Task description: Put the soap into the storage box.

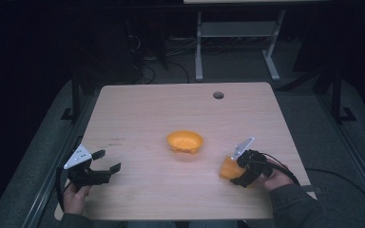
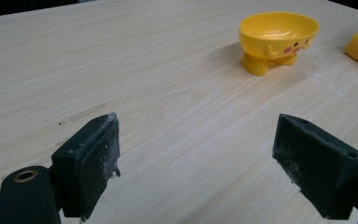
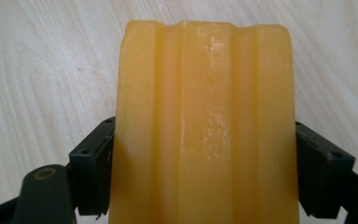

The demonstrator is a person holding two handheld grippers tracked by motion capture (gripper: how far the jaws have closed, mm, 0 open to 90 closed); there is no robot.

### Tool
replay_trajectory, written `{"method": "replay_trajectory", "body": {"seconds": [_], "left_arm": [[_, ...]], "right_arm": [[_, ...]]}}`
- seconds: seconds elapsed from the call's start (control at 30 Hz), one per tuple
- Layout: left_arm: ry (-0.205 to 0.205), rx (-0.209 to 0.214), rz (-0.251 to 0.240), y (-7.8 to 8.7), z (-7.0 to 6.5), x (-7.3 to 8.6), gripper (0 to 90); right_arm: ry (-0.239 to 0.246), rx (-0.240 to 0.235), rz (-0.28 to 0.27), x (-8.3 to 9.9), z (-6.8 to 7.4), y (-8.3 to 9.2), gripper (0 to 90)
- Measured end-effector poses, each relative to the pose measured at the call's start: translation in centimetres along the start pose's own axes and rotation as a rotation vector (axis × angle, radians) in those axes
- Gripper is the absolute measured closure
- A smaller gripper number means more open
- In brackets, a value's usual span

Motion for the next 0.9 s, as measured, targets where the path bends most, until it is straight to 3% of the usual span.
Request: {"method": "replay_trajectory", "body": {"seconds": [0.47, 0.9], "left_arm": [[0.001, 0.0, 0.002, 0.1, 0.0, 0.0, 14.1], [0.007, 0.0, -0.005, 0.1, 0.1, 0.0, 14.1]], "right_arm": [[0.016, 0.015, -0.029, -1.6, -0.6, 1.4, 20.5], [0.042, -0.001, -0.045, -3.6, -1.3, 1.9, 20.5]]}}
Point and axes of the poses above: each handheld gripper's, and its own axes: y roughly backward along the jaws, x roughly out of its underside, z roughly to its left, the point moved 9 cm from there along -y, roughly forward along the jaws, and after that the axes turned 6 degrees about y, right-handed, at the moved point
